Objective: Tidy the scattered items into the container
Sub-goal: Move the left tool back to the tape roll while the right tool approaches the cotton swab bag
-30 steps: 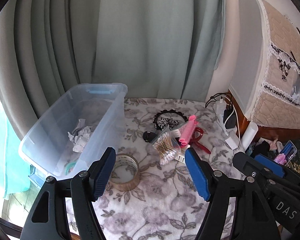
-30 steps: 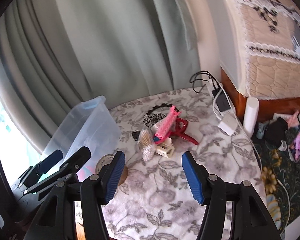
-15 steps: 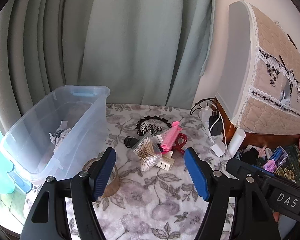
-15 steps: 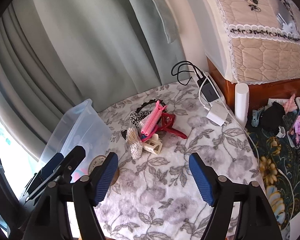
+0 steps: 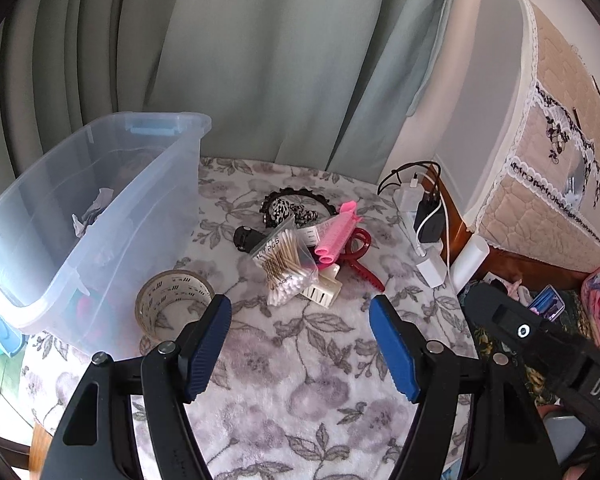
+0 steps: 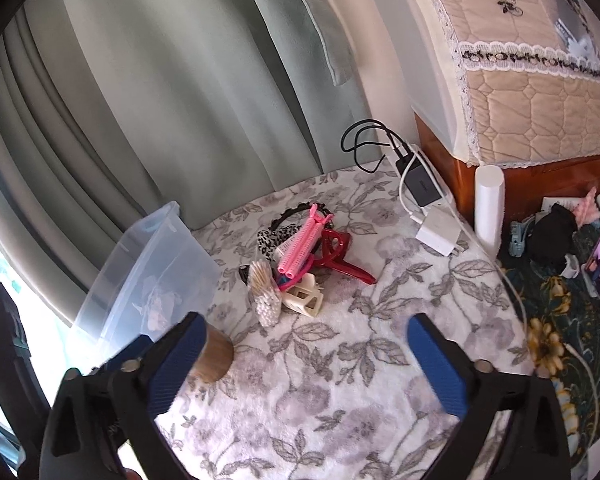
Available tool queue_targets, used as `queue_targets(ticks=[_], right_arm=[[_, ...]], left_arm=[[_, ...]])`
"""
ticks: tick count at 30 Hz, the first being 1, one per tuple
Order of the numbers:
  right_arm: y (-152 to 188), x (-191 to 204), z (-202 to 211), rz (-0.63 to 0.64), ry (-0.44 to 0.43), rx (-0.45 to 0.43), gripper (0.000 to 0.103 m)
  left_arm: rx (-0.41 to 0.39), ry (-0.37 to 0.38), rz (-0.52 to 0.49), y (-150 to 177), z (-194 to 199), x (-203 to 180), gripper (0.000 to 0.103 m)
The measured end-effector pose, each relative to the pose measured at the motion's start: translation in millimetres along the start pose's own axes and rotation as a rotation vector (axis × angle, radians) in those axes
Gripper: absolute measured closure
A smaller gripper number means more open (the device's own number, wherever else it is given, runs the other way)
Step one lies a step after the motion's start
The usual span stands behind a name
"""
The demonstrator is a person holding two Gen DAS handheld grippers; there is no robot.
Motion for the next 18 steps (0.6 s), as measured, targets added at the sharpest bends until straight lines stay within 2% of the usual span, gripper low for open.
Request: queue_targets(ticks=[7,10,14,18], right_arm=[[1,2,-7,0.031,0.008,-0.03,0.0],[0,3,-7,0.044,0.024,-0.068,0.0],[-2,4,-9,0.06,0.031,-0.096,0.0],[3,6,-19,0.08,0.029,-0.051,0.0]], left_arm=[[0.039,-0.002,0.047,6,-12,12,0.031],[0.042,0.006,0.091,6,-14,21,0.031],[0.033,-0.06,0.113,7,-17,35,0.031],[0.029,-0.093,0.106,8,-20,45,0.031]])
Point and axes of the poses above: each gripper's, at about its wrist camera, not at the fingertips, and z roughly against the way its jaws point, x to its left, y to its underside, the point moved 6 cm from there along -z, roughly the way its jaws point, and after that the axes turned 6 degrees about -x, right-handed, at the moved point
